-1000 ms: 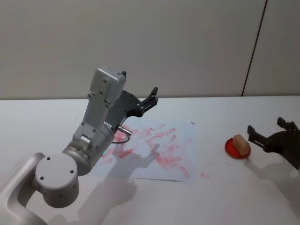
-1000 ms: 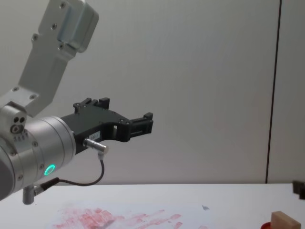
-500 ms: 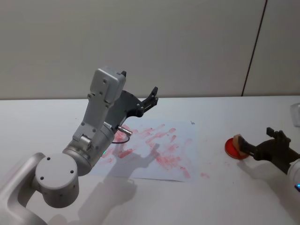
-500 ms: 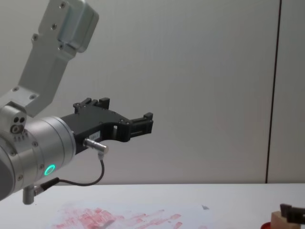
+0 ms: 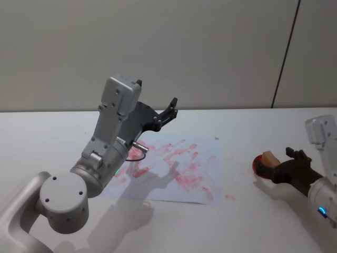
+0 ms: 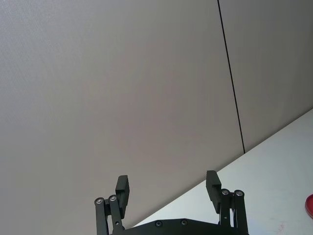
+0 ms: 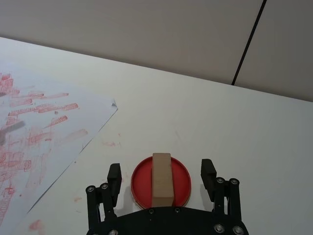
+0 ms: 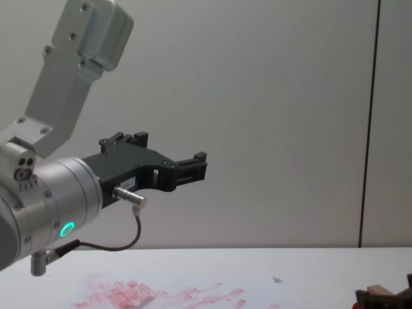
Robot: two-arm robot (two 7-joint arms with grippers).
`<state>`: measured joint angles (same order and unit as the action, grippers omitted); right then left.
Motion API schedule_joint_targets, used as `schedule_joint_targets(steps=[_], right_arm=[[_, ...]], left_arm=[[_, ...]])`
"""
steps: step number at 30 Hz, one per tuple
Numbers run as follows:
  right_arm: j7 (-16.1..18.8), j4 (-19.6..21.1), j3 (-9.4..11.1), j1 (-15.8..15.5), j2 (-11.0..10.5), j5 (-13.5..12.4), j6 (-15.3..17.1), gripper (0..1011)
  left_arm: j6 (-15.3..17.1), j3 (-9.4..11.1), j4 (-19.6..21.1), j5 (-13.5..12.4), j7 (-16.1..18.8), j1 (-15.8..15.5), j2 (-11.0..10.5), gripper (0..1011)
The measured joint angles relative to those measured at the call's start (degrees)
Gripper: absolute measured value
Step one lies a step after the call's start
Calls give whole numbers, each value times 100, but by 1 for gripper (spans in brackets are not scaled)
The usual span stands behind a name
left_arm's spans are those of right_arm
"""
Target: Use the one hand to pick up the stamp and affix it onto the A4 paper.
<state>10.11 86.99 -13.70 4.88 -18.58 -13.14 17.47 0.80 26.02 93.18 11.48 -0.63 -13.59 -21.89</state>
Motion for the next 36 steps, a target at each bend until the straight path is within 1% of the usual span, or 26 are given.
schedule_joint_targets(steps=[2,4,5,6,7,8,9,11,12,16,17,18,20,21,24,25,27,30,36], right_arm=[[12,-34,-19,30,28,38,15,994],[22,-65,-35,58,53,72,27,941],[25,-74,-41,66,60,81,31,941],[28,-83,-46,74,66,90,34,911],[33,-99,-55,87,78,107,38,902],[36,-106,-60,93,84,115,41,856],[38,-113,-64,99,89,123,43,831],[42,-125,-70,109,98,137,48,796],[46,-136,-77,117,107,149,53,744],[53,-157,-90,137,124,172,61,645],[56,-164,-94,144,129,179,64,589],[57,-167,-96,146,131,184,65,589],[60,-176,-102,152,139,192,68,488],[60,-176,-102,152,139,192,68,488],[63,-186,-108,163,147,203,72,364],[64,-188,-109,164,149,205,73,346],[65,-192,-112,168,153,211,74,265],[66,-198,-114,173,157,216,76,228],[70,-205,-118,178,162,224,78,225]], left_arm=[[0,0,0,0,0,0,0,1001],[0,0,0,0,0,0,0,1001],[0,0,0,0,0,0,0,1001],[0,0,0,0,0,0,0,1001],[0,0,0,0,0,0,0,1001],[0,0,0,0,0,0,0,1001],[0,0,0,0,0,0,0,1001],[0,0,0,0,0,0,0,1001],[0,0,0,0,0,0,0,1001],[0,0,0,0,0,0,0,1001],[0,0,0,0,0,0,0,1001],[0,0,0,0,0,0,0,1001],[0,0,0,0,0,0,0,1001],[0,0,0,0,0,0,0,1001],[0,0,0,0,0,0,0,1001],[0,0,0,0,0,0,0,1001],[0,0,0,0,0,0,0,1001],[0,0,0,0,1,0,0,1001],[0,0,0,0,0,0,0,1001]])
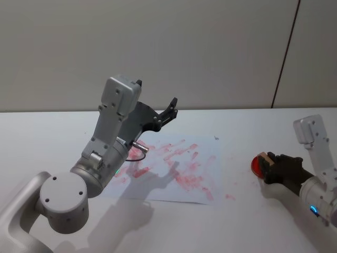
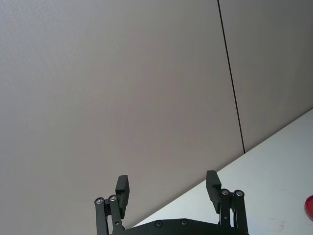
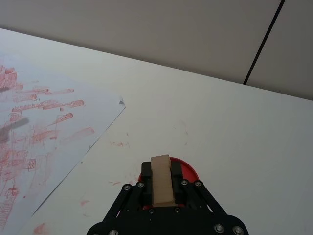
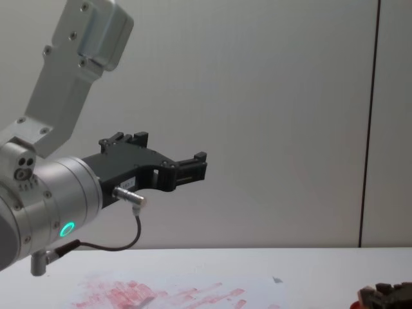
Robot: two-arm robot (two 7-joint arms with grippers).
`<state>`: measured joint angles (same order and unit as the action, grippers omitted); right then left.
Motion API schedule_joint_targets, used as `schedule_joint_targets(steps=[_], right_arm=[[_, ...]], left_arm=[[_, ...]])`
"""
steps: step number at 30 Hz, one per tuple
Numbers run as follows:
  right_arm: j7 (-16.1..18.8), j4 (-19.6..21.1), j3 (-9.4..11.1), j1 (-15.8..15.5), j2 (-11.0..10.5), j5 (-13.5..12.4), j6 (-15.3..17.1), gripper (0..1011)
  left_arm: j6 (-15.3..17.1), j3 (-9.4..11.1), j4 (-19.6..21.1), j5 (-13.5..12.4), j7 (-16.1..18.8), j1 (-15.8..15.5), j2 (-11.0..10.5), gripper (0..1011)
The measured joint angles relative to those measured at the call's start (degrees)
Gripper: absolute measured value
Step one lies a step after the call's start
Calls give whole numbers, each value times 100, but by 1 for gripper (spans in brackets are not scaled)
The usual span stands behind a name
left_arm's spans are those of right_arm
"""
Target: Use the one hand to pick up the stamp and affix it onto the A4 paper.
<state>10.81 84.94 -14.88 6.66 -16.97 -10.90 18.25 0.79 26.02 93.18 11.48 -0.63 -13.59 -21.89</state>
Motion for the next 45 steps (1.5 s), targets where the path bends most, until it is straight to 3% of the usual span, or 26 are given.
schedule_joint_targets(steps=[15,27,38,45], right_arm=[[251,72,-22,112,73,-87,-271,225],[877,108,-184,482,395,-330,-599,225],[1310,-280,-454,806,773,-409,-461,225],[1452,-678,-632,972,973,-268,-245,225]], left_arm=[[0,0,0,0,0,0,0,1001],[0,0,0,0,1,0,0,1001],[0,0,0,0,1,0,0,1001],[0,0,0,0,1,0,0,1002]])
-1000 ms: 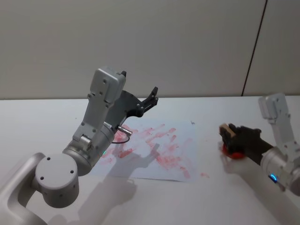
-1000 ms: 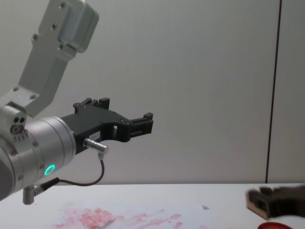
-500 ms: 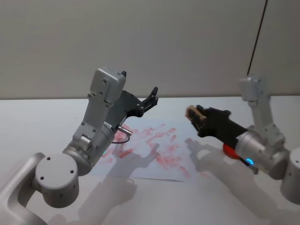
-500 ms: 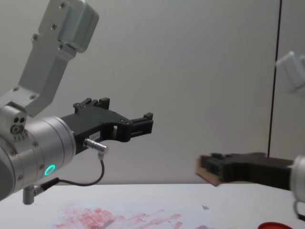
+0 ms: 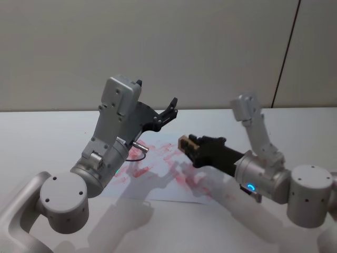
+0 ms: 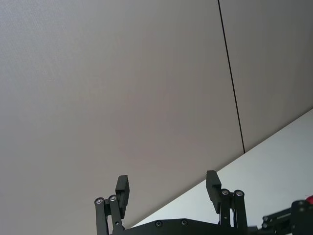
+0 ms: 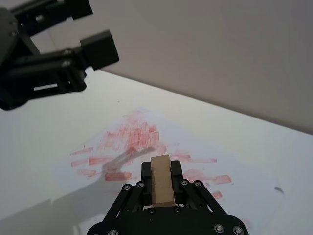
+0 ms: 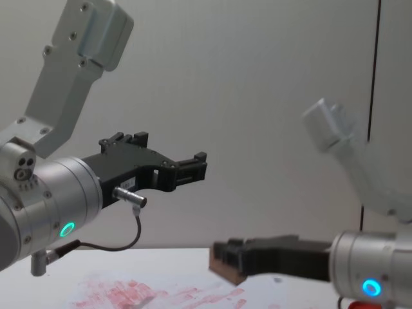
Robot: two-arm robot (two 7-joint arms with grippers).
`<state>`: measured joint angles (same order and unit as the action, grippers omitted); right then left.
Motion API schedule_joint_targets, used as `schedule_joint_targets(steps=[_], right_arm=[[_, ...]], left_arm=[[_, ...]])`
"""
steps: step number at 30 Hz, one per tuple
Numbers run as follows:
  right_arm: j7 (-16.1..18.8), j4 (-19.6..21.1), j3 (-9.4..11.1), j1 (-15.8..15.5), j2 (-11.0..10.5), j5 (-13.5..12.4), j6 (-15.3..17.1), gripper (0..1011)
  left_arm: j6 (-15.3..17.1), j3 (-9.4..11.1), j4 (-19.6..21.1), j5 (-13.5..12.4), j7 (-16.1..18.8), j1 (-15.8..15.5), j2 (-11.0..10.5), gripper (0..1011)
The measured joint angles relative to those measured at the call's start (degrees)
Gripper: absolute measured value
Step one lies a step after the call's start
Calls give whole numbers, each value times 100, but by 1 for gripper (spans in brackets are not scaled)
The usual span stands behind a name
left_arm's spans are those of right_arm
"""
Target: Use the one hand to pick up the stamp and affix it onto the A4 paper.
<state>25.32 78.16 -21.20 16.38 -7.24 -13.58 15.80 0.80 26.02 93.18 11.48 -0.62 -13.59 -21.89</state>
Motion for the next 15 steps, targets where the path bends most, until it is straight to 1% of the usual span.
schedule_joint_targets(steps=[7,15], right_arm=[[83,-383,-127,117,118,199,70,225],[170,-738,-212,230,202,390,39,224]], left_arm=[[0,0,0,0,0,0,0,1001],[0,0,0,0,0,0,0,1001]])
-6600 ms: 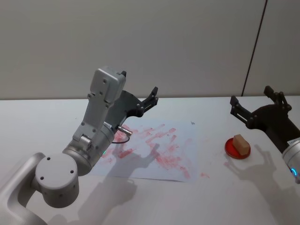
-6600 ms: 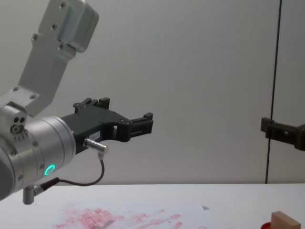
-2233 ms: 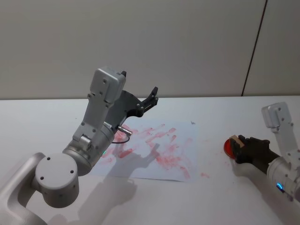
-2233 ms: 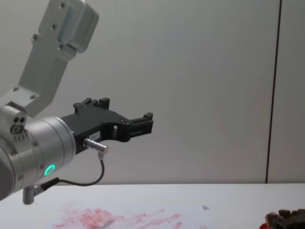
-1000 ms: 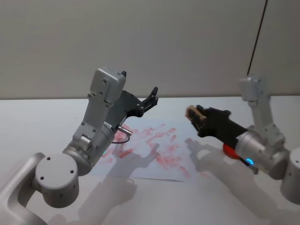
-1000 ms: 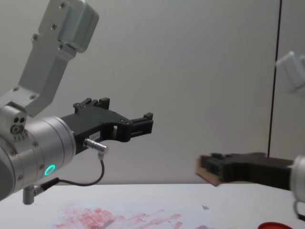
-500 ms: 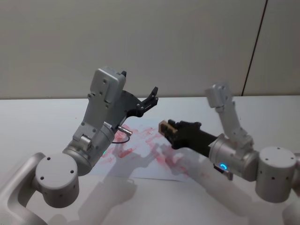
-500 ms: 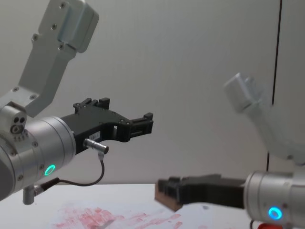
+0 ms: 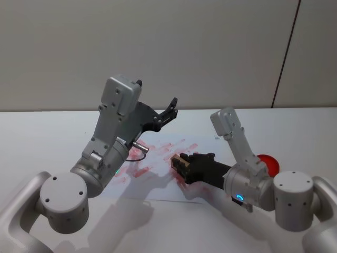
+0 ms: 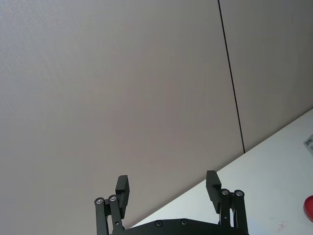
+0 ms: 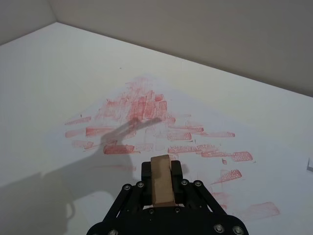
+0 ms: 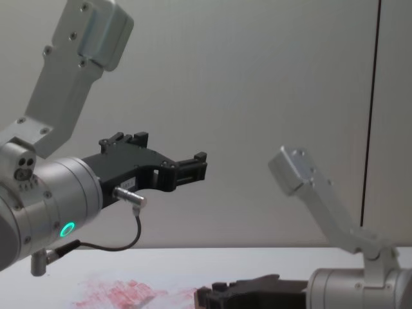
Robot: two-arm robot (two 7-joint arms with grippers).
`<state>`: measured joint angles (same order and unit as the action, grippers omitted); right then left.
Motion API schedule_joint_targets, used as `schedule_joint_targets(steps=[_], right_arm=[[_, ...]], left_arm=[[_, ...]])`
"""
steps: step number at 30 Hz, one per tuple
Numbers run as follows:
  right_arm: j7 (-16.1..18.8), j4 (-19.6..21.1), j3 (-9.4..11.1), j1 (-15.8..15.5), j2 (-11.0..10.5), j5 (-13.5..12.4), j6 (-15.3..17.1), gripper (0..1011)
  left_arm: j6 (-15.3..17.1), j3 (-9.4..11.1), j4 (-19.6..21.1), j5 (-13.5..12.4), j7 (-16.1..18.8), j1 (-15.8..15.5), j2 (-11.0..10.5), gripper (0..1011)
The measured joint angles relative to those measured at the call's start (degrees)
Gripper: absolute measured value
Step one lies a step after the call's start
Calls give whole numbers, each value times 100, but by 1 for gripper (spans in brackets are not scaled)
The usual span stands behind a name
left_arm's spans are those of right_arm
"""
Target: Use the one hand to pick up the stamp and affix it onto the A4 paper.
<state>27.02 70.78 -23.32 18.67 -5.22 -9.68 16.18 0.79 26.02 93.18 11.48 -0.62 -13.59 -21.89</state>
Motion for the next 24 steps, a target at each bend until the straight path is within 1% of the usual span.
schedule_joint_targets(steps=[7,12,19,24], right_arm=[[53,-269,-51,88,51,147,-63,224],[67,-367,-68,125,72,195,-87,225],[51,-410,-85,134,86,197,-79,224],[0,-413,-93,126,93,133,-76,225]], left_arm=[[0,0,0,0,0,0,0,1002],[0,0,0,0,0,0,0,1001],[0,0,0,0,0,0,0,1001],[0,0,0,0,0,0,0,1001]])
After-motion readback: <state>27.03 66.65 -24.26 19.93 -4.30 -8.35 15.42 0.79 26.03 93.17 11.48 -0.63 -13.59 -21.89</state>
